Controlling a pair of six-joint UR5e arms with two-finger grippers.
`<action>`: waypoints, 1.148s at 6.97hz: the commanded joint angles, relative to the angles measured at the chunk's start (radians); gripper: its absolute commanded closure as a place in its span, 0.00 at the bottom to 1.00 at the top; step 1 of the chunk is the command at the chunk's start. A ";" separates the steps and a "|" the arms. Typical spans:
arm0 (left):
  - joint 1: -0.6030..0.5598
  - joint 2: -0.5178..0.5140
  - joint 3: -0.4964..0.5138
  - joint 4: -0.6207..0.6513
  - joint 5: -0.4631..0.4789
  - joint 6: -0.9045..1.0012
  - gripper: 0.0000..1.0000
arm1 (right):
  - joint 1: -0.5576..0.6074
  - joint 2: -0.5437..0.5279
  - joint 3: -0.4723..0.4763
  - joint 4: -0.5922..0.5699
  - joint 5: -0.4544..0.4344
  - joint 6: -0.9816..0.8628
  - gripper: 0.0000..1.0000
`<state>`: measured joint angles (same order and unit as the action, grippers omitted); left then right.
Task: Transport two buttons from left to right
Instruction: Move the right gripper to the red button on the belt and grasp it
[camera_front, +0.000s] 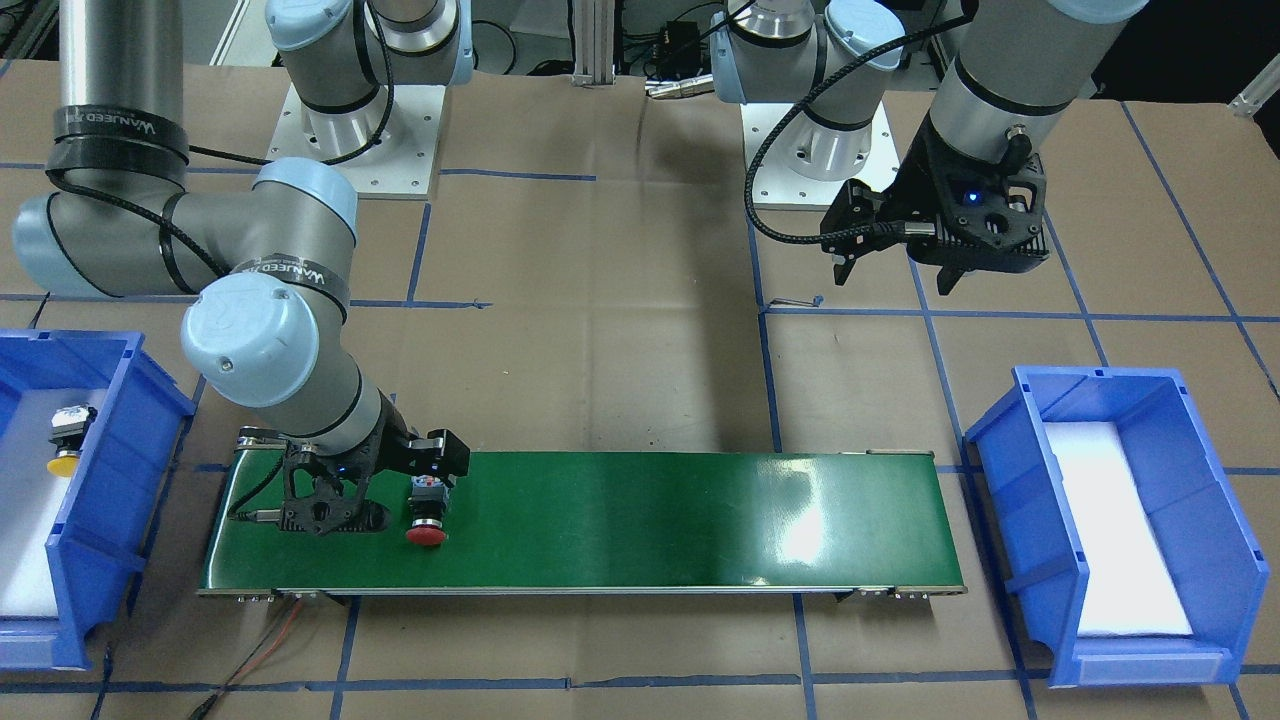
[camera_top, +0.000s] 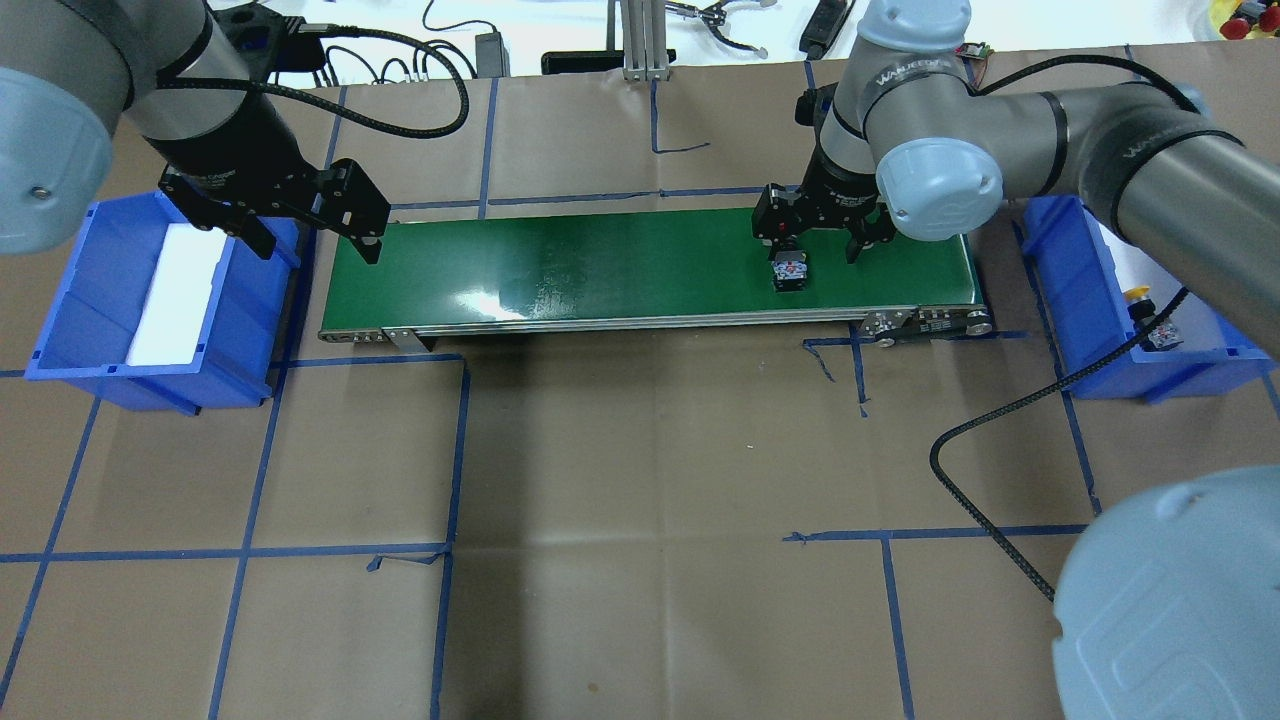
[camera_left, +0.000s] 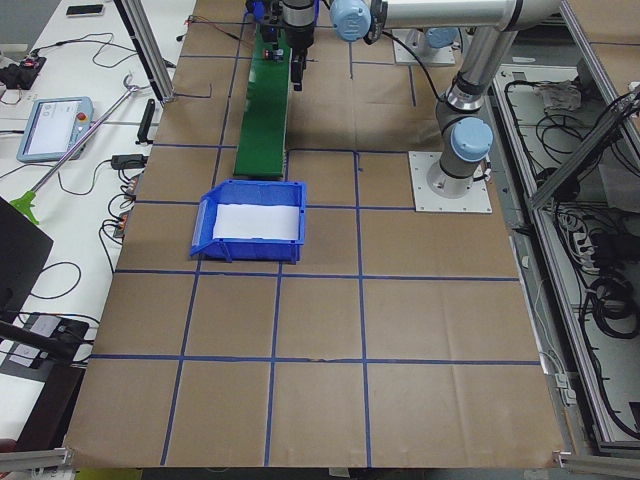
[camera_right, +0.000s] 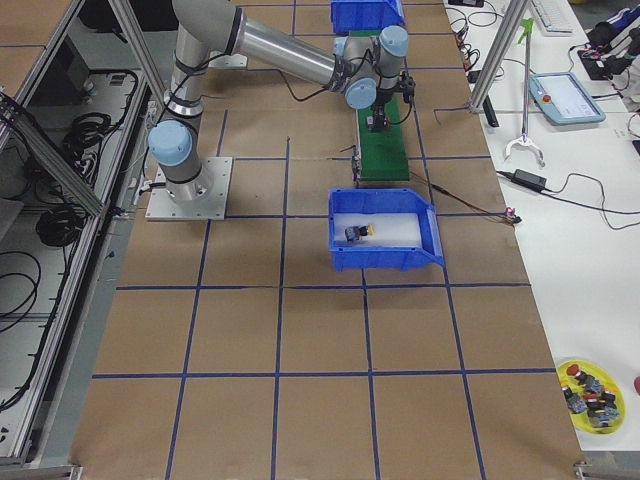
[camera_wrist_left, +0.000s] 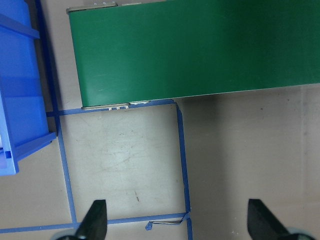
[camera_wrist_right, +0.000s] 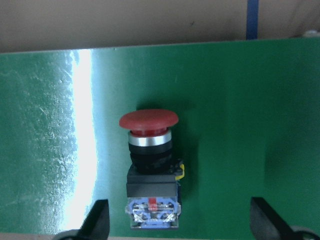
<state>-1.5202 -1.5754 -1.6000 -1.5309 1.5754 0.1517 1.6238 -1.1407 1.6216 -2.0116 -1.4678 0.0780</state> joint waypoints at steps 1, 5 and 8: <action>0.000 0.000 0.000 0.000 0.000 0.000 0.00 | 0.001 0.032 0.014 -0.001 -0.012 -0.015 0.03; 0.000 0.000 0.002 0.000 0.000 0.000 0.00 | -0.047 0.021 -0.008 -0.007 -0.017 -0.075 0.95; 0.000 0.000 0.003 0.000 -0.002 0.000 0.00 | -0.142 -0.046 -0.146 0.121 -0.115 -0.168 0.96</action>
<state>-1.5202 -1.5754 -1.5970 -1.5309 1.5740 0.1519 1.5265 -1.1536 1.5287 -1.9732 -1.5452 -0.0572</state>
